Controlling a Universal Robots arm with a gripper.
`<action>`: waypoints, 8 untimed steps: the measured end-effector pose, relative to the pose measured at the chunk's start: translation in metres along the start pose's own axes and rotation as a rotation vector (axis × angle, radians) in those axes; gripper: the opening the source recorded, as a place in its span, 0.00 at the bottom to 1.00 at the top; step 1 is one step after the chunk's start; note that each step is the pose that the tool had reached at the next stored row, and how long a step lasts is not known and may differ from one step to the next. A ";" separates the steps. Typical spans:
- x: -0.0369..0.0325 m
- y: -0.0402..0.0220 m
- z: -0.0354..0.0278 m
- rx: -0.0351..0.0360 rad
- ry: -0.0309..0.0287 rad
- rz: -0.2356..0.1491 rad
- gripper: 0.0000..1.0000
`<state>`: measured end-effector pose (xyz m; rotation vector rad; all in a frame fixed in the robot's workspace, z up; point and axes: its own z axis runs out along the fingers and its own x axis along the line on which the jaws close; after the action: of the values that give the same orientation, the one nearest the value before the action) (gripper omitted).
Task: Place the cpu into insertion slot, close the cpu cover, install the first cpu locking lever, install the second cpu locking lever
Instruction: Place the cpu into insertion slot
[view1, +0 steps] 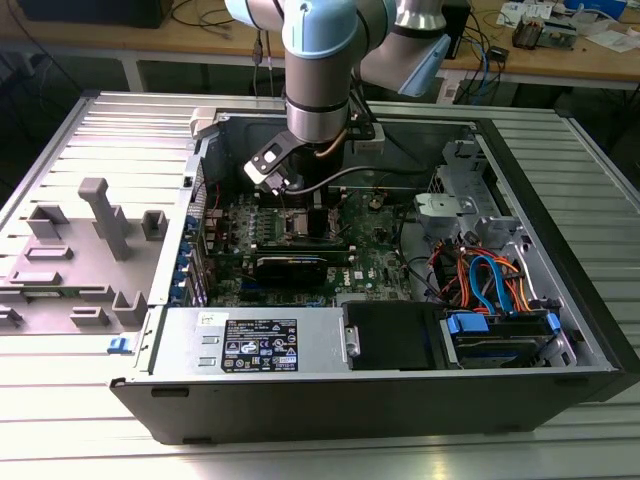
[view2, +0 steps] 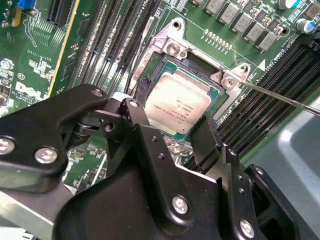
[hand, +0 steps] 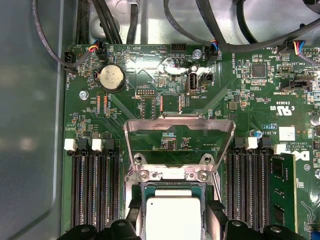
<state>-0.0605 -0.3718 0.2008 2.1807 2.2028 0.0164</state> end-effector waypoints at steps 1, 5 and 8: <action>-0.0001 0.0000 -0.0014 0.0001 -0.0001 0.000 0.62; -0.0002 0.0003 -0.0072 0.0005 0.0001 0.000 0.62; -0.0003 0.0004 -0.0117 0.0017 0.0001 0.000 0.62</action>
<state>-0.0605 -0.3718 0.2125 2.1816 2.2037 0.0146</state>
